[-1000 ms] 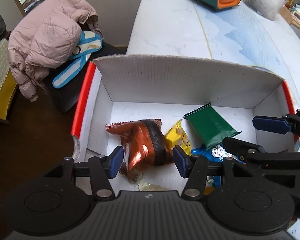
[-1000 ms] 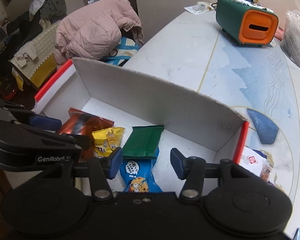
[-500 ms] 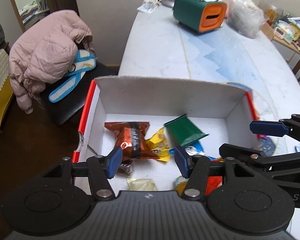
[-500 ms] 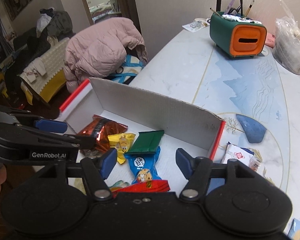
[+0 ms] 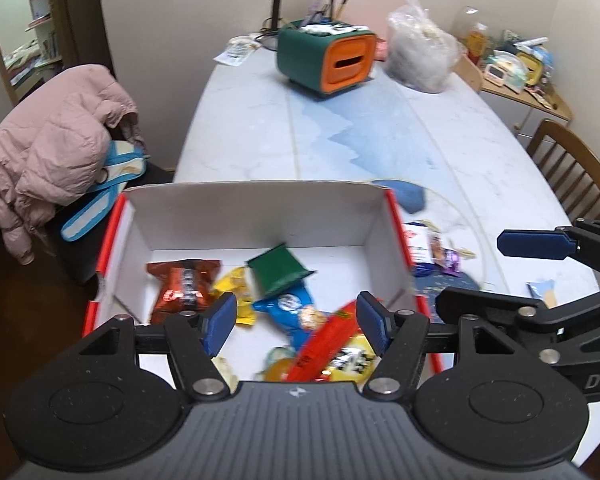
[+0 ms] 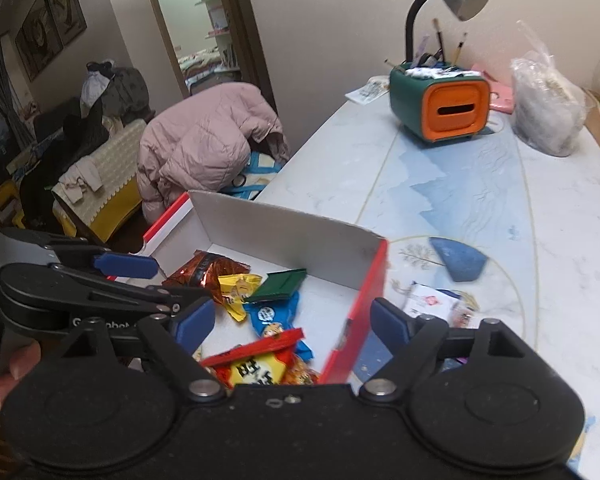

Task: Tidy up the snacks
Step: 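Move both tools back from the box toward the remaining snacks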

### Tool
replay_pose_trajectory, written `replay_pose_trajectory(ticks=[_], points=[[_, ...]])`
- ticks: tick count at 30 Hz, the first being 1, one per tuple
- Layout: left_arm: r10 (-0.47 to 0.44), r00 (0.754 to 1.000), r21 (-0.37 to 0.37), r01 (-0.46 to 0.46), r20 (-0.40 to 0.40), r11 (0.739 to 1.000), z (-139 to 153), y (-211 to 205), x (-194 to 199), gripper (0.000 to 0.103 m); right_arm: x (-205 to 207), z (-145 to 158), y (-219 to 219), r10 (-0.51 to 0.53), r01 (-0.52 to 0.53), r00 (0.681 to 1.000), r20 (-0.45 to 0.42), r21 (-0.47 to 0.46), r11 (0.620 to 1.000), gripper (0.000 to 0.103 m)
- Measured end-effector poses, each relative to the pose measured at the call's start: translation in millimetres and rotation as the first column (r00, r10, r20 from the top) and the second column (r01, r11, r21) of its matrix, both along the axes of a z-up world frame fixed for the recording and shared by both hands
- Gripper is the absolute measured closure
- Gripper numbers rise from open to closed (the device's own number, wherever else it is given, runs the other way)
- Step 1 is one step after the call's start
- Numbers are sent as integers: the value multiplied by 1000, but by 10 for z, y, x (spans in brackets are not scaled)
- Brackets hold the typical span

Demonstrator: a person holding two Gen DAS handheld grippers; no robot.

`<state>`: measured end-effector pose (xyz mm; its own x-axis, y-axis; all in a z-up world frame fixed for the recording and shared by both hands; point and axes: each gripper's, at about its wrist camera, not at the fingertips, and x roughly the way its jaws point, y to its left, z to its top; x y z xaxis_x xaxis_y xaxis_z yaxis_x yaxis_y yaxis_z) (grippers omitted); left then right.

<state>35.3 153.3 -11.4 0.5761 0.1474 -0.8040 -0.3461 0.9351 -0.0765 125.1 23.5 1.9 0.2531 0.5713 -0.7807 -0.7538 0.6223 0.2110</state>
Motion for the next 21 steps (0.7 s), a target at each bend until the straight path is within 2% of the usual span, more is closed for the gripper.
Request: replay_pose_trajectory(ticks=[3, 5, 9, 15, 21], points=[[-21, 1000, 0, 21, 18, 1000, 16, -159, 28, 38, 4, 43, -192, -15, 15, 1000, 10, 11, 1000, 15], [-33, 999, -12, 34, 27, 999, 26, -255, 42, 37, 21, 63, -336, -31, 31, 999, 19, 20, 999, 6], [-48, 998, -31, 49, 48, 998, 31, -430, 99, 29, 91, 69, -639, -67, 66, 998, 19, 42, 997, 5], [-73, 996, -57, 76, 61, 995, -6, -711, 245, 29, 210, 19, -1074, -113, 113, 993, 12, 31, 993, 3], [-98, 994, -37, 100, 54, 994, -72, -1061, 435, 29, 306, -80, -1471, -136, 136, 991, 17, -24, 990, 3]])
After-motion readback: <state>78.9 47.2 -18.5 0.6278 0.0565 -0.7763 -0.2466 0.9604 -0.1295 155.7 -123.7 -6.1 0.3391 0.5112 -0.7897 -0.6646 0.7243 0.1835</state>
